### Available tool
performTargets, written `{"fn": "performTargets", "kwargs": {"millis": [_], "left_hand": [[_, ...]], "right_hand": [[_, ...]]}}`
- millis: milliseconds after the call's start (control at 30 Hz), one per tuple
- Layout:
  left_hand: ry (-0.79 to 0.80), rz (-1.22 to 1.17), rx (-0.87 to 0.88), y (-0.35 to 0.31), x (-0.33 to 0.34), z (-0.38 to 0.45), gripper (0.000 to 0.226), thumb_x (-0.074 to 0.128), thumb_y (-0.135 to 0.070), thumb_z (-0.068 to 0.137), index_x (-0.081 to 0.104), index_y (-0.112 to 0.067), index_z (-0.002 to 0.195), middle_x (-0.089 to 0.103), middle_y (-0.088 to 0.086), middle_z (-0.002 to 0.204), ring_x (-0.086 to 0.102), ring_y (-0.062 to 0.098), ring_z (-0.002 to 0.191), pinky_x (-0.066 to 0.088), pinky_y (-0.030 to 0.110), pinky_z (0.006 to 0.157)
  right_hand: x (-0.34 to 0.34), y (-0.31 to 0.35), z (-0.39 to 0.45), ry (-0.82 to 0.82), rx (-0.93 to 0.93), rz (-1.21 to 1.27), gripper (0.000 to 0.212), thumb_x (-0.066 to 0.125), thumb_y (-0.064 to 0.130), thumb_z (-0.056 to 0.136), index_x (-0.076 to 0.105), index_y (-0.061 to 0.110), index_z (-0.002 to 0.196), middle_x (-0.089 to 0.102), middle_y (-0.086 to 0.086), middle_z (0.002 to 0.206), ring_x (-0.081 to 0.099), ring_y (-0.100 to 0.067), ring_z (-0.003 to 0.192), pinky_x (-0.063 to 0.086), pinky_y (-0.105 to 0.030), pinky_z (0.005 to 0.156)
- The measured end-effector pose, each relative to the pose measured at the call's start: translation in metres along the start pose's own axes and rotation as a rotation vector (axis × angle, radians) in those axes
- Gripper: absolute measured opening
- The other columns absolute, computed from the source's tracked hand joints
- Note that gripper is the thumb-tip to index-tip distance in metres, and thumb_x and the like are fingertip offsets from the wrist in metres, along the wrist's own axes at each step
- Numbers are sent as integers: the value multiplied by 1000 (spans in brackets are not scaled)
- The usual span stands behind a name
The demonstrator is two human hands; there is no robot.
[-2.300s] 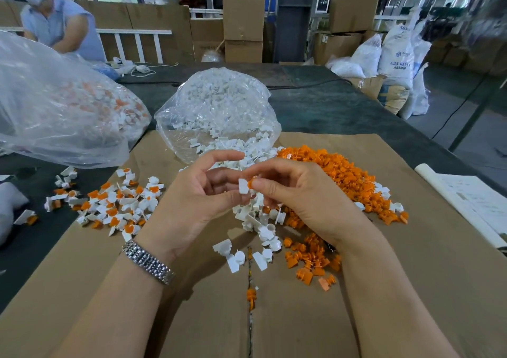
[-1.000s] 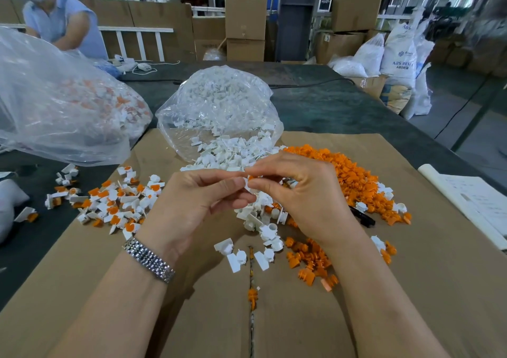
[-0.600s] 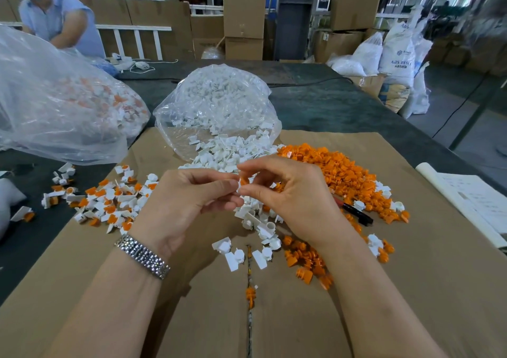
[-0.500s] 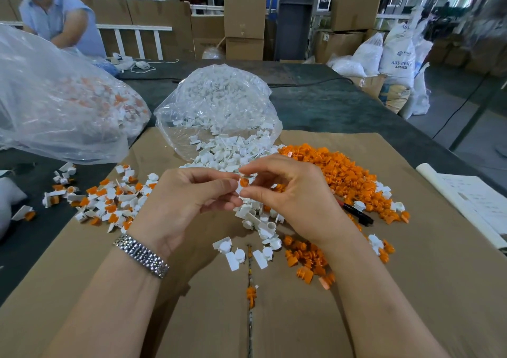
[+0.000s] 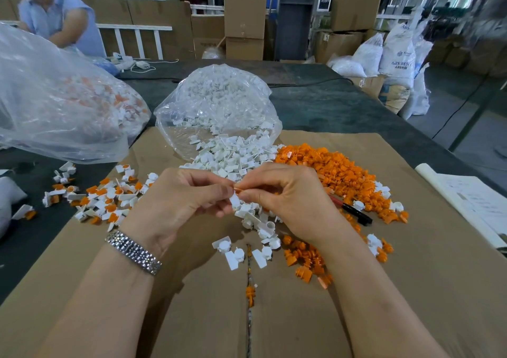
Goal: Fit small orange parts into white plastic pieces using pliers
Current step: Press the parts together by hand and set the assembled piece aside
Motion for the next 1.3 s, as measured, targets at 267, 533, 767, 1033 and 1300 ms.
{"fn": "performTargets", "kwargs": {"millis": [267,533,767,1033,1300], "left_hand": [[-145,-62,82,-1,1,2,10,76,3,84,81,-4,79,76,21,79,74,22,65,58,21,61],[-254,124,311,-10,17,-7,12,78,-5,86,81,-16,88,77,0,71,75,12,65,56,15,62],[-227,105,217,-6,11,-4,9,77,-7,86,81,-15,87,77,6,72,75,18,67,58,18,63],[-114,17,198,-7,10,-2,17,76,-7,86,83,-22,85,78,10,79,74,18,69,57,20,63],[-17,-231,135,-2,18,-1,38,87,-24,60,80,-11,95,77,17,93,74,23,80,58,24,69]], "right_hand": [[2,5,-1,-204,-51,-151,5,78,15,88,81,14,93,71,4,89,68,-7,80,58,-29,74],[7,0,-3,-349,151,-225,15,73,21,89,64,14,78,63,6,80,63,-12,70,55,-42,68],[4,-14,-2,-193,346,6,14,71,35,91,66,22,86,71,3,75,70,-9,70,60,-29,69],[7,-22,-4,-23,495,665,19,72,13,92,74,5,109,75,-19,104,75,-27,91,63,-33,82],[2,-23,-2,-168,410,708,15,75,12,88,75,4,100,77,-15,93,75,-28,85,62,-32,81]]}}
Point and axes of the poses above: each hand's wrist, its own z-axis towards the middle knuckle, its own x-axis out of the palm, y = z × x, the point moved 6 cm from there along z, towards the middle knuckle
